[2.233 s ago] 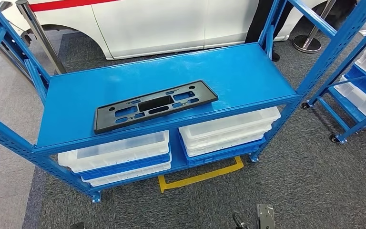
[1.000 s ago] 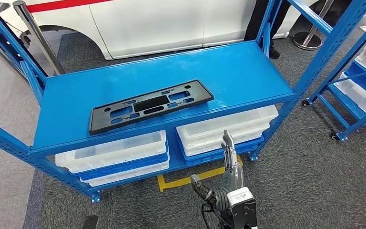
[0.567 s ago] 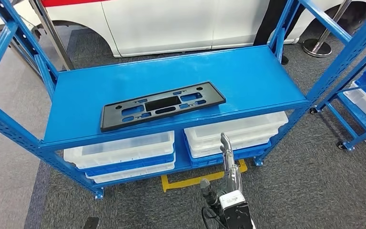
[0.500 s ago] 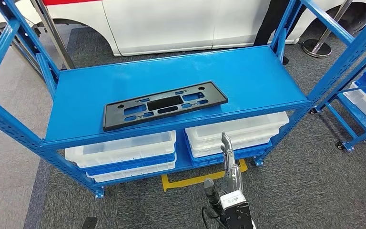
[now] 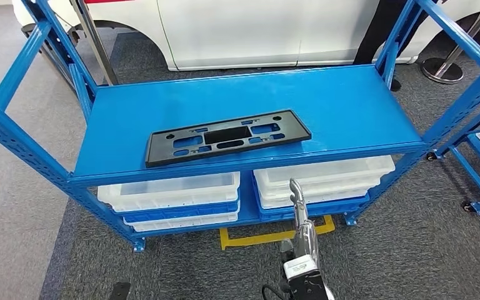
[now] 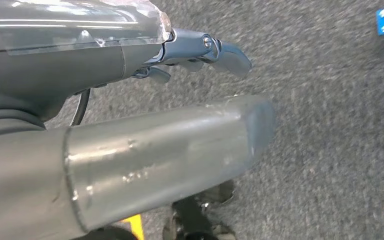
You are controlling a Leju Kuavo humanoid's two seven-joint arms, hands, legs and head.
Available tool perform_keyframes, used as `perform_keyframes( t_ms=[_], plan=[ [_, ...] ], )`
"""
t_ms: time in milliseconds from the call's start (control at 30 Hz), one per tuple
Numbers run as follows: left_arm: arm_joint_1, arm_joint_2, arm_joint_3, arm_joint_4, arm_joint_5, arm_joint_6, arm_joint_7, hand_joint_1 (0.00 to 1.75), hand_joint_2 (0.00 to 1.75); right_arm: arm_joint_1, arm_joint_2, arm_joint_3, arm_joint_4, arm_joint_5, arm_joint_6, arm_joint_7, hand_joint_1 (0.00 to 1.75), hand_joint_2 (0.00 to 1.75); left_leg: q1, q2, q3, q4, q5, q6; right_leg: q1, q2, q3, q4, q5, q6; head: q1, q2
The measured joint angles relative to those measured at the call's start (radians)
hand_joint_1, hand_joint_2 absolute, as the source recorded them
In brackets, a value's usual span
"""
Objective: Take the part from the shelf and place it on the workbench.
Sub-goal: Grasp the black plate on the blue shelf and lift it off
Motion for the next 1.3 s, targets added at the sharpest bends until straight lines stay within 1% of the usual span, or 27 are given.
perform_keyframes(
  t_ms=[33, 100, 133, 167, 200, 233, 267, 333, 400, 467, 500, 567, 633, 667, 700, 733, 767, 833, 867, 967, 1033, 1067, 1133, 1167, 1200, 1233, 1300],
  plan=[
    [0.0, 0.001, 0.0, 0.0, -0.001, 0.0, 0.0, 0.0, 0.0, 0.0, 0.0, 0.001, -0.001, 0.015, -0.01, 0.007, 0.0, 0.87, 0.0, 0.011, -0.017, 0.039, -0.025, -0.005, -0.003, -0.007, 0.004, -0.006, 0.002, -0.005, -0.001, 0.0],
    [-0.001, 0.001, 0.0, 0.001, -0.005, 0.0, 0.0, 0.0, 0.0, -0.001, -0.001, 0.002, -0.001, 0.056, -0.033, 0.037, 0.0, 1.75, 0.002, 0.033, -0.075, 0.165, -0.087, -0.013, -0.002, -0.02, 0.006, -0.007, 0.002, -0.01, -0.003, 0.0],
    [0.0, 0.002, 0.0, 0.001, -0.008, 0.0, 0.0, 0.0, 0.0, -0.003, -0.003, 0.003, 0.0, 0.089, -0.05, 0.063, 0.0, 1.75, 0.004, 0.037, -0.102, 0.22, -0.106, -0.017, -0.001, -0.024, 0.005, -0.006, 0.001, -0.01, -0.003, 0.0],
    [0.001, 0.002, 0.0, 0.001, -0.013, 0.0, 0.0, 0.0, 0.0, -0.006, -0.005, 0.004, 0.003, 0.138, -0.073, 0.097, 0.0, 1.75, 0.004, 0.039, -0.115, 0.247, -0.108, -0.02, 0.0, -0.027, 0.005, -0.005, 0.0, -0.01, -0.003, 0.0],
    [0.002, 0.002, 0.0, 0.002, -0.02, 0.0, 0.0, 0.0, 0.0, -0.01, -0.008, 0.005, 0.007, 0.205, -0.102, 0.136, 0.0, 1.75, 0.005, 0.041, -0.11, 0.234, -0.088, -0.021, -0.001, -0.029, 0.005, -0.003, 0.0, -0.009, -0.003, 0.0],
    [0.002, 0.003, 0.0, 0.002, -0.026, 0.0, 0.0, 0.0, 0.0, -0.017, -0.01, 0.005, 0.013, 0.294, -0.136, 0.183, 0.0, 1.75, 0.005, 0.041, -0.085, 0.182, -0.054, -0.02, -0.001, -0.029, 0.005, 0.0, -0.002, -0.007, -0.003, 0.0],
    [0.002, 0.003, 0.0, 0.002, -0.034, -0.001, 0.0, 0.0, 0.0, -0.025, -0.013, 0.006, 0.021, 0.406, -0.174, 0.238, 0.0, 1.75, 0.006, 0.041, -0.05, 0.109, -0.02, -0.019, -0.001, -0.029, 0.005, 0.003, -0.004, -0.005, -0.003, 0.0],
    [0.0, 0.003, 0.0, 0.002, -0.047, -0.003, -0.001, 0.0, 0.0, -0.041, -0.016, 0.005, 0.043, 0.637, -0.237, 0.341, 0.0, 1.75, 0.002, 0.041, 0.003, 0.0, 0.017, -0.01, 0.002, -0.028, 0.003, 0.01, -0.008, 0.003, -0.003, 0.0],
    [0.0, 0.003, 0.0, 0.002, -0.053, -0.005, -0.001, 0.0, 0.0, -0.052, -0.018, 0.004, 0.062, 0.77, -0.265, 0.394, 0.0, 1.75, -0.004, 0.039, 0.013, -0.021, 0.018, 0.001, 0.004, -0.028, 0.002, 0.01, -0.007, 0.013, -0.003, 0.0],
    [0.001, 0.003, 0.0, 0.002, -0.056, -0.007, -0.001, 0.0, 0.0, -0.057, -0.019, 0.003, 0.077, 0.792, -0.271, 0.408, 0.0, 1.75, -0.002, 0.04, 0.014, -0.028, 0.025, 0.016, 0.003, -0.029, 0.0, 0.014, -0.009, 0.024, -0.002, 0.0],
    [0.001, 0.002, 0.0, 0.002, -0.056, -0.007, -0.001, 0.0, 0.0, -0.059, -0.02, 0.003, 0.084, 0.793, -0.272, 0.414, 0.0, 1.75, 0.0, 0.041, 0.015, -0.031, 0.028, 0.024, 0.003, -0.031, -0.007, 0.033, -0.021, 0.028, -0.002, 0.0],
    [0.001, 0.002, 0.001, 0.003, -0.061, -0.008, 0.0, 0.0, 0.0, -0.061, -0.021, 0.003, 0.096, 0.841, -0.275, 0.443, 0.0, 1.75, 0.002, 0.044, 0.015, -0.036, 0.032, 0.036, 0.002, -0.036, -0.046, 0.127, -0.077, 0.034, -0.002, 0.0],
    [0.001, 0.003, 0.001, 0.003, -0.073, -0.008, 0.003, 0.0, 0.0, -0.067, -0.025, 0.002, 0.116, 0.965, -0.276, 0.519, 0.0, 1.75, 0.0, 0.046, 0.013, -0.035, 0.032, 0.04, 0.002, -0.037, -0.103, 0.249, -0.136, 0.039, -0.002, 0.0],
    [0.001, 0.003, 0.001, 0.003, -0.08, -0.008, 0.007, 0.0, 0.0, -0.077, -0.031, 0.007, 0.131, 1.03, -0.277, 0.585, 0.0, 1.75, -0.001, 0.046, 0.013, -0.035, 0.032, 0.041, 0.002, -0.037, -0.121, 0.284, -0.143, 0.04, -0.002, 0.0],
    [0.001, 0.003, 0.001, 0.003, -0.088, -0.007, 0.013, 0.0, 0.0, -0.095, -0.043, 0.022, 0.149, 1.075, -0.277, 0.672, 0.0, 1.75, -0.001, 0.046, 0.013, -0.034, 0.031, 0.041, 0.002, -0.037, -0.122, 0.282, -0.13, 0.04, -0.002, 0.0],
    [0.0, 0.003, 0.002, 0.003, -0.095, -0.006, 0.019, 0.0, 0.0, -0.122, -0.06, 0.049, 0.17, 1.099, -0.277, 0.773, 0.0, 1.75, -0.001, 0.046, 0.014, -0.033, 0.031, 0.04, 0.001, -0.037, -0.103, 0.242, -0.097, 0.039, -0.002, 0.0],
    [-0.001, 0.002, 0.002, 0.003, -0.102, -0.005, 0.024, 0.0, 0.0, -0.154, -0.079, 0.084, 0.191, 1.109, -0.277, 0.872, 0.0, 1.75, -0.001, 0.046, 0.015, -0.032, 0.03, 0.039, 0.002, -0.037, -0.071, 0.173, -0.056, 0.035, -0.002, 0.0],
    [-0.004, 0.002, 0.002, 0.003, -0.114, -0.004, 0.032, 0.0, 0.0, -0.214, -0.116, 0.169, 0.238, 1.115, -0.278, 0.991, 0.0, 1.75, -0.003, 0.046, 0.014, -0.028, 0.028, 0.032, 0.005, -0.037, -0.014, 0.051, -0.01, 0.025, -0.002, 0.0],
    [-0.005, 0.002, 0.002, 0.003, -0.119, -0.005, 0.035, 0.0, 0.0, -0.233, -0.128, 0.206, 0.26, 1.116, -0.278, 1.009, 0.0, 1.75, -0.004, 0.046, 0.012, -0.026, 0.028, 0.027, 0.009, -0.037, -0.002, 0.021, -0.004, 0.021, -0.002, 0.0],
    [-0.007, 0.002, 0.003, 0.003, -0.127, -0.008, 0.045, 0.0, 0.0, -0.255, -0.142, 0.254, 0.307, 1.118, -0.279, 1.007, 0.0, 1.75, -0.004, 0.044, 0.008, -0.025, 0.027, 0.009, 0.011, -0.038, -0.002, 0.008, -0.003, 0.009, -0.002, 0.0],
    [-0.007, 0.002, 0.003, 0.003, -0.129, -0.009, 0.048, 0.0, 0.0, -0.263, -0.145, 0.254, 0.322, 1.118, -0.28, 1.005, 0.0, 1.75, -0.003, 0.044, -0.008, 0.011, 0.0, 0.0, 0.005, -0.041, 0.0, -0.001, 0.002, -0.004, -0.003, 0.0],
    [-0.007, 0.002, 0.003, 0.003, -0.129, -0.01, 0.049, 0.0, 0.0, -0.267, -0.145, 0.254, 0.328, 1.118, -0.281, 1.005, 0.0, 1.75, -0.001, 0.044, -0.03, 0.061, -0.031, -0.004, 0.004, -0.042, 0.001, -0.003, 0.004, -0.01, -0.003, 0.0],
    [-0.008, 0.002, 0.003, 0.003, -0.129, -0.01, 0.05, 0.0, 0.0, -0.271, -0.147, 0.254, 0.341, 1.118, -0.282, 1.005, 0.0, 1.75, 0.001, 0.044, -0.094, 0.199, -0.095, -0.011, 0.005, -0.043, -0.001, -0.003, 0.004, -0.014, -0.003, 0.0],
    [-0.007, 0.002, 0.003, 0.003, -0.129, -0.01, 0.05, 0.0, 0.0, -0.271, -0.148, 0.254, 0.346, 1.118, -0.282, 1.005, 0.0, 1.75, 0.001, 0.044, -0.118, 0.25, -0.109, -0.012, 0.005, -0.043, -0.001, -0.002, 0.003, -0.014, -0.003, 0.0],
    [-0.006, 0.002, 0.003, 0.003, -0.129, -0.01, 0.051, 0.0, 0.0, -0.271, -0.149, 0.254, 0.351, 1.118, -0.282, 1.005, 0.0, 1.75, 0.002, 0.044, -0.125, 0.263, -0.103, -0.013, 0.006, -0.042, -0.001, 0.0, 0.003, -0.014, -0.003, 0.0],
    [-0.006, 0.003, 0.004, 0.003, -0.129, -0.01, 0.051, 0.0, 0.0, -0.271, -0.15, 0.254, 0.355, 1.118, -0.282, 1.005, 0.0, 1.75, 0.002, 0.044, -0.113, 0.235, -0.077, -0.012, 0.005, -0.042, 0.0, 0.002, 0.001, -0.013, -0.003, 0.0],
    [-0.007, 0.003, 0.004, 0.003, -0.13, -0.01, 0.051, 0.0, 0.0, -0.272, -0.15, 0.254, 0.36, 1.118, -0.282, 1.004, 0.0, 1.75, 0.002, 0.045, -0.049, 0.1, -0.007, -0.007, 0.005, -0.04, 0.003, 0.006, -0.004, -0.007, -0.003, 0.0]
  ],
)
